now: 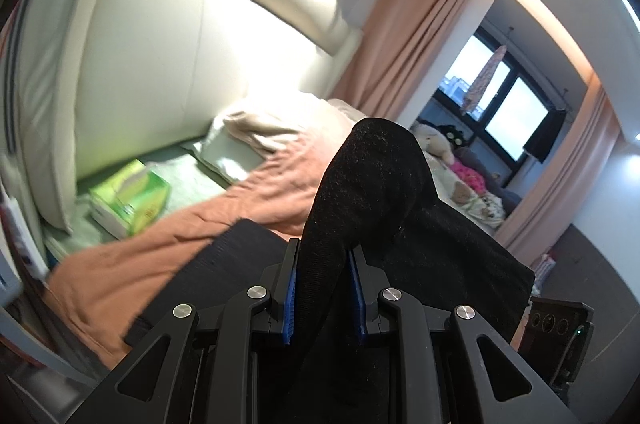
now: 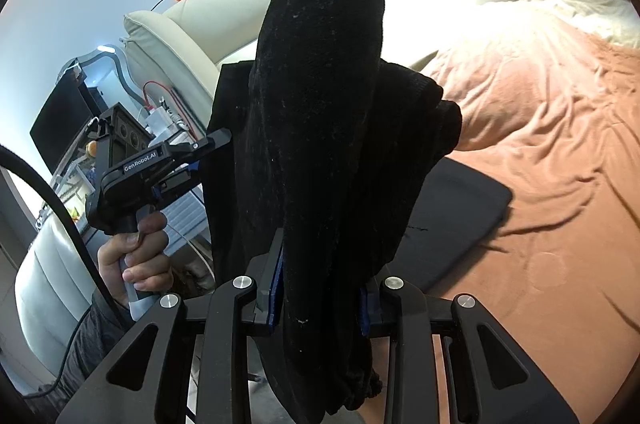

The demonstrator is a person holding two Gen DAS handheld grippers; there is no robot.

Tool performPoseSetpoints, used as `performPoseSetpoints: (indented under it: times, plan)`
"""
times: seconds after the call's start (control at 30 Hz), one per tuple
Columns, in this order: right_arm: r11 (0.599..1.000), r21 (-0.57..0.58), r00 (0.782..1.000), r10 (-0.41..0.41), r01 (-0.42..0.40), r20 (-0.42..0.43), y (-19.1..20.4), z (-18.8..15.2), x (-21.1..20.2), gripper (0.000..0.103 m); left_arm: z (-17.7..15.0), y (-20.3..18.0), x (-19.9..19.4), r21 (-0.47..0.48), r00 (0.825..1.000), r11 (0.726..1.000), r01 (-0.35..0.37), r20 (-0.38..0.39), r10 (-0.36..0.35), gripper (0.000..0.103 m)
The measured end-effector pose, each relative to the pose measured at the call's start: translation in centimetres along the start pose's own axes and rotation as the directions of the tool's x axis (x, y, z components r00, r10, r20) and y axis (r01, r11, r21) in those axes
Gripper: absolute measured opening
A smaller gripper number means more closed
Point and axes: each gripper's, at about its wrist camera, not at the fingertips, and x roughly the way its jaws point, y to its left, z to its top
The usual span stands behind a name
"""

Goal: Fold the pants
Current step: 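Lower the stack onto the sheet beside the tissue box and open both tools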

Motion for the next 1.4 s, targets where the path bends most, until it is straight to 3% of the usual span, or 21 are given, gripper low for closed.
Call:
performPoseSetpoints:
  times: [0.3,0.53,0.83,0.93,1.0,1.03,1.13,1.2,1.4]
  plan:
    - [0.995,0.066,0.997,0.069,-0.068,-0.015,-0.7,0.2,3.6,0.026,2.0,2.7,3.2,0.029,0.991,0.990,-0.135,-0.012,0.136,0.023]
    - [0.994,0.100,0.998,0.047,-0.042,-0.052,-2.9,-0.7,5.4,0.025,1.6,5.6,8.2,-0.001,0.982,0.986,-0.170,-0.083,0.169,0.022]
    - [0.988,0.151,0.998,0.036,-0.028,-0.049,-4.4,-0.3,5.0,0.025,3.0,5.3,12.6,0.020,0.976,0.984,-0.174,-0.131,0.176,0.021]
    - [0.986,0.168,0.999,0.009,-0.002,-0.043,-5.1,-0.2,5.1,0.025,3.1,5.6,15.2,0.018,0.962,0.979,-0.204,-0.180,0.203,0.025]
    - [0.982,0.190,0.999,-0.007,0.016,-0.049,-5.8,-0.6,5.2,0.026,2.7,6.0,16.2,0.004,0.943,0.961,-0.276,-0.193,0.272,0.037]
    - [0.978,0.207,0.998,-0.013,0.026,-0.064,-6.1,-0.8,5.8,0.027,2.3,6.3,16.3,-0.008,0.933,0.951,-0.310,-0.195,0.302,0.038]
    - [0.951,0.305,0.985,-0.001,0.054,-0.174,-8.8,-2.5,7.9,0.032,1.2,6.5,15.9,-0.021,0.938,0.958,-0.286,-0.212,0.275,0.041]
    - [0.935,0.346,0.972,0.008,0.076,-0.235,-9.9,-3.6,8.8,0.033,0.1,6.5,15.2,-0.007,0.930,0.955,-0.298,-0.230,0.288,0.041]
    - [0.923,0.384,0.972,0.077,0.015,-0.222,-10.3,-4.4,6.8,0.035,-3.0,7.0,12.4,-0.008,0.919,0.944,-0.331,-0.230,0.320,0.041]
